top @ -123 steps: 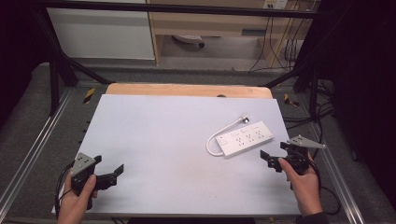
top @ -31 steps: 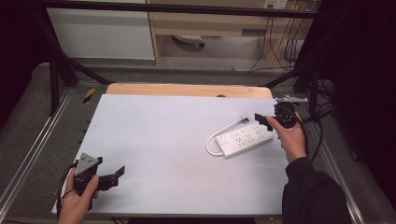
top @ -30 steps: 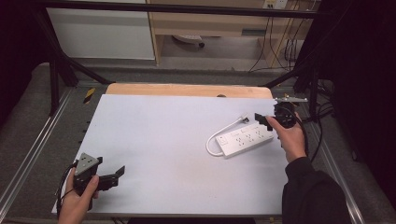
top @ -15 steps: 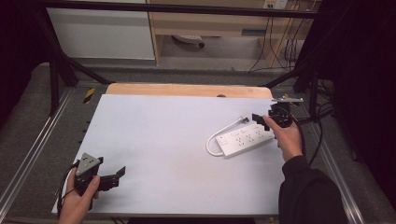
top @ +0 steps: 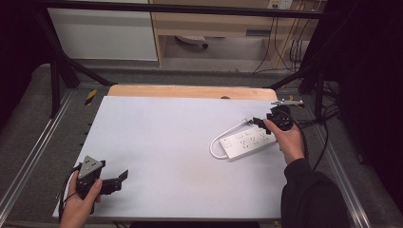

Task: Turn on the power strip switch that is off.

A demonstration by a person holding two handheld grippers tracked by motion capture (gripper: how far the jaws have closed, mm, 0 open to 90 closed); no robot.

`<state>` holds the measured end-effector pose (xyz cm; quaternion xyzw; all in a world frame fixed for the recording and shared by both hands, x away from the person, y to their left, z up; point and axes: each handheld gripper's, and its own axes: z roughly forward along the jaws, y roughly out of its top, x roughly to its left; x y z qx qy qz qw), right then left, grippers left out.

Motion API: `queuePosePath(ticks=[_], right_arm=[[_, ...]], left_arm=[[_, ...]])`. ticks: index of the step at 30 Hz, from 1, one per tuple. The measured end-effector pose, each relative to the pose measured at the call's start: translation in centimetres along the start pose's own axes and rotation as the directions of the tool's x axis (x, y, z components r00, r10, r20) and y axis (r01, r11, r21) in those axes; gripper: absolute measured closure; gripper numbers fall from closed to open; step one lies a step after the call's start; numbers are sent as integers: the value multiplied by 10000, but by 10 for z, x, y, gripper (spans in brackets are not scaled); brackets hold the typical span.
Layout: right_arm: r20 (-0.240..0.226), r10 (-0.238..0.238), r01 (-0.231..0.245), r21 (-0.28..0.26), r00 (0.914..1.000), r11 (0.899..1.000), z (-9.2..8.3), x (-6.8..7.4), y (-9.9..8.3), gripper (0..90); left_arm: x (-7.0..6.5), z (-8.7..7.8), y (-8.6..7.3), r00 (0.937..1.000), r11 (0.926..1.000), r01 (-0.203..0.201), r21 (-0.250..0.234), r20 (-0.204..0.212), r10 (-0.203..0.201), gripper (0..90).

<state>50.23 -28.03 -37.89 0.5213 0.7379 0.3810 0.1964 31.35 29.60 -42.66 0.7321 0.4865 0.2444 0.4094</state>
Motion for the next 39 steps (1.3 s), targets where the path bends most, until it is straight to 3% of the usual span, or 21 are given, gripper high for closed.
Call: queuePosePath(ticks=[6, 26, 39], right_arm=[[-124, -23, 23, 29, 9999, 10000, 3, 2, -1, 349], [-379, -134, 139, 121, 9992, 9998, 24, 13, -16, 666], [-734, -40, 42, 34, 9973, 10000, 29, 17, -26, 806]], left_arm=[[0, 0, 0, 10000, 10000, -31, 45, 35, 31, 68], [-1, 1, 0, 9999, 9999, -129, 98, 103, 128, 68], [-2, 2, -1, 9998, 9996, -182, 209, 116, 180, 68]])
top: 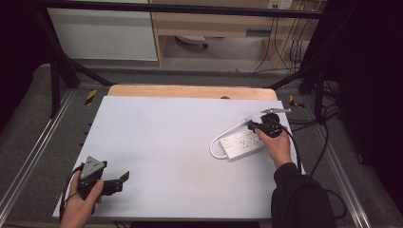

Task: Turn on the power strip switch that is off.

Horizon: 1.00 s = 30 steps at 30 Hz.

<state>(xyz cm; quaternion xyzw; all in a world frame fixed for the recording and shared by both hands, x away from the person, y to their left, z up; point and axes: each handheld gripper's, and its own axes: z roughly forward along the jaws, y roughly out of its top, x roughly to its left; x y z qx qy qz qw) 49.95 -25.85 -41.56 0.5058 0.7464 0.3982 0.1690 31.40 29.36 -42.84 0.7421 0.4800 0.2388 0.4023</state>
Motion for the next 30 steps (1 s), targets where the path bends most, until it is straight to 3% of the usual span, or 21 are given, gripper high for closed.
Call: queuePosePath(ticks=[12, 30], right_arm=[[42, -46, 47, -183, 10000, 9998, 2, 3, -10, 898], [-33, -436, 435, -121, 9990, 9990, 7, 9, -16, 900]], left_arm=[[0, 0, 0, 10000, 10000, 14, 7, -1, -14, 68], [0, 0, 0, 10000, 10000, 36, 7, 7, -36, 68]])
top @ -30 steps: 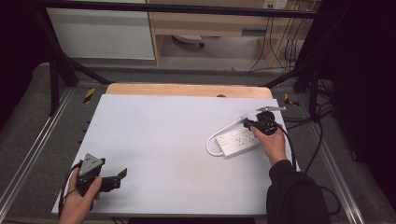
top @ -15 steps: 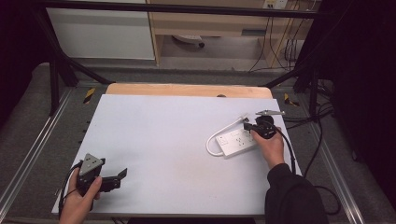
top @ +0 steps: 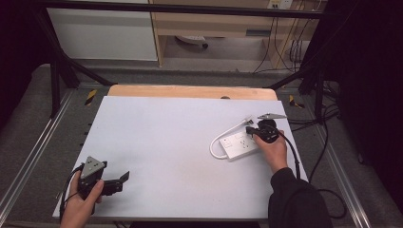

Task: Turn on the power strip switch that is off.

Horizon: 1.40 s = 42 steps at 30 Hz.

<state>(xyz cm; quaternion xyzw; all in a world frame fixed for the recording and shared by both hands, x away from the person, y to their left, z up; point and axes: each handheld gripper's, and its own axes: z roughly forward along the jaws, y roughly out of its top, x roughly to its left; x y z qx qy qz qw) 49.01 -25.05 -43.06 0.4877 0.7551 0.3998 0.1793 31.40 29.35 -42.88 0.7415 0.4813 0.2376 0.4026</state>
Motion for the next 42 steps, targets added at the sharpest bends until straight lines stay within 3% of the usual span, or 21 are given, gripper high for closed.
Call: queuePosePath(ticks=[42], right_arm=[[158, -128, 133, -328, 9998, 9994, 1, 4, -8, 900]], left_arm=[[0, 0, 0, 10000, 10000, -8, 13, 3, 8, 68]])
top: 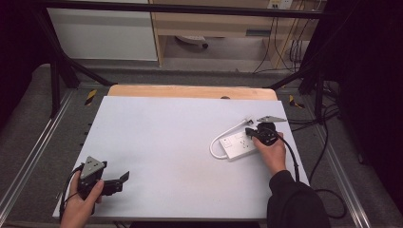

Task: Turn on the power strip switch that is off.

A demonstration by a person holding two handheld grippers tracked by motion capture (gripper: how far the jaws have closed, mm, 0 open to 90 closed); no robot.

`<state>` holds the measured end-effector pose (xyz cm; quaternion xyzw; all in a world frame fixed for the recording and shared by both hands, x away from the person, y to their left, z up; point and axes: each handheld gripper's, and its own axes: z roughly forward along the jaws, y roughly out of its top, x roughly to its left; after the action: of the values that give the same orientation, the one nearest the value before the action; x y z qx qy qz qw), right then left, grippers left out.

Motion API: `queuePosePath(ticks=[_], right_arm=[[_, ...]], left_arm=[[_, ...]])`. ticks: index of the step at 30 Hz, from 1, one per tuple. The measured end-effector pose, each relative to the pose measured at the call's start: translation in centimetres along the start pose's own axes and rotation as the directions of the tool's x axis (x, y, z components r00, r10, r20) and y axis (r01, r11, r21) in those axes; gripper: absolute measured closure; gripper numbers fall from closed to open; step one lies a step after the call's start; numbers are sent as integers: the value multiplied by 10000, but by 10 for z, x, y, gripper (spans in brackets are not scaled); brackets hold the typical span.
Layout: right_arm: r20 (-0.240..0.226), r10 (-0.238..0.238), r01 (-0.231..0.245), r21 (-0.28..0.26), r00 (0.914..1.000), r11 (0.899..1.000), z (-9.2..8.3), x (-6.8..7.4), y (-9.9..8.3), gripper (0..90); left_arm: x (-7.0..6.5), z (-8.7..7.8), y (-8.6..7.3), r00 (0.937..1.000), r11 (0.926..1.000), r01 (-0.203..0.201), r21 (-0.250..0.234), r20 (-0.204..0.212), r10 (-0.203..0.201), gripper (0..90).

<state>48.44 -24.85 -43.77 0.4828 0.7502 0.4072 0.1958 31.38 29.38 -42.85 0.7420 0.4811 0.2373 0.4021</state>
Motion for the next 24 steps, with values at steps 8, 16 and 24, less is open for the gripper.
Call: queuePosePath(ticks=[8, 16, 24], right_arm=[[19, -38, 38, -16, 10000, 10000, 0, 0, -1, 900], [28, -1, 1, -40, 10000, 10000, 0, 1, -1, 900], [45, -118, 118, -29, 9999, 9999, 1, 2, -3, 900]], left_arm=[[0, 0, 0, 10000, 10000, 9, -1, 4, -9, 68], [0, 0, 0, 10000, 10000, 23, -4, 0, -23, 68], [0, 0, 0, 10000, 10000, 20, 13, 7, -20, 68]])
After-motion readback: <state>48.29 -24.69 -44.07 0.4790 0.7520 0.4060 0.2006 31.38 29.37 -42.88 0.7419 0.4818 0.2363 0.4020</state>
